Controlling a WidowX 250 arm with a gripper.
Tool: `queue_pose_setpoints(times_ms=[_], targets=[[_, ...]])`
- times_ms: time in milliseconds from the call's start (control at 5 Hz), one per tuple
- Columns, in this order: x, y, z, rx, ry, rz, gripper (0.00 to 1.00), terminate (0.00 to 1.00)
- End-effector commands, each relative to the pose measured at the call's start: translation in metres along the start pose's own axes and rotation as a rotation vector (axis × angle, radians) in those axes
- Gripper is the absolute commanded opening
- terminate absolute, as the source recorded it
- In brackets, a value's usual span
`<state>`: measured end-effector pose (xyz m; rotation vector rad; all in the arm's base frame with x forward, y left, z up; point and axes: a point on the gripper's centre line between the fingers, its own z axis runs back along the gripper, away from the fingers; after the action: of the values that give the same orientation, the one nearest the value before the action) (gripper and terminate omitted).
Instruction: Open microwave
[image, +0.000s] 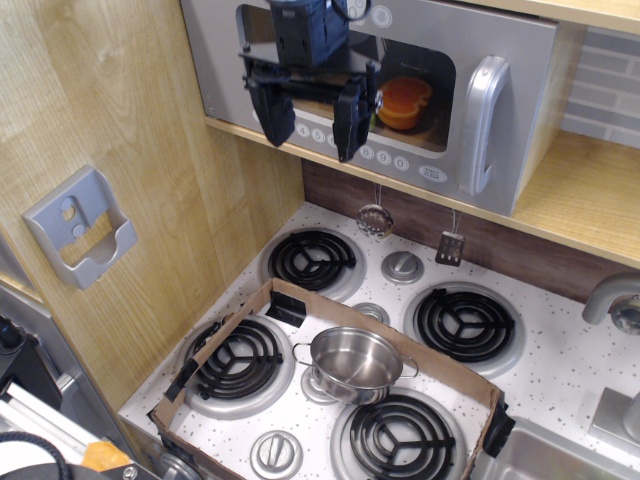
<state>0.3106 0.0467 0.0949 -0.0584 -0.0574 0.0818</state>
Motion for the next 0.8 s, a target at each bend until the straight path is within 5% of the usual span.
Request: queue_pose_setpoints(times_ms=[0,200,600], targets=[[0.016,-0.033,0.012,0.005,-0.072,-0.013,1.00,0.00],[0.019,-0.058,0.013,0.001,-0.163,-0.032,1.00,0.00],[0.029,-0.097,0.011,-0.029,-0.213,-0.037,1.00,0.00]])
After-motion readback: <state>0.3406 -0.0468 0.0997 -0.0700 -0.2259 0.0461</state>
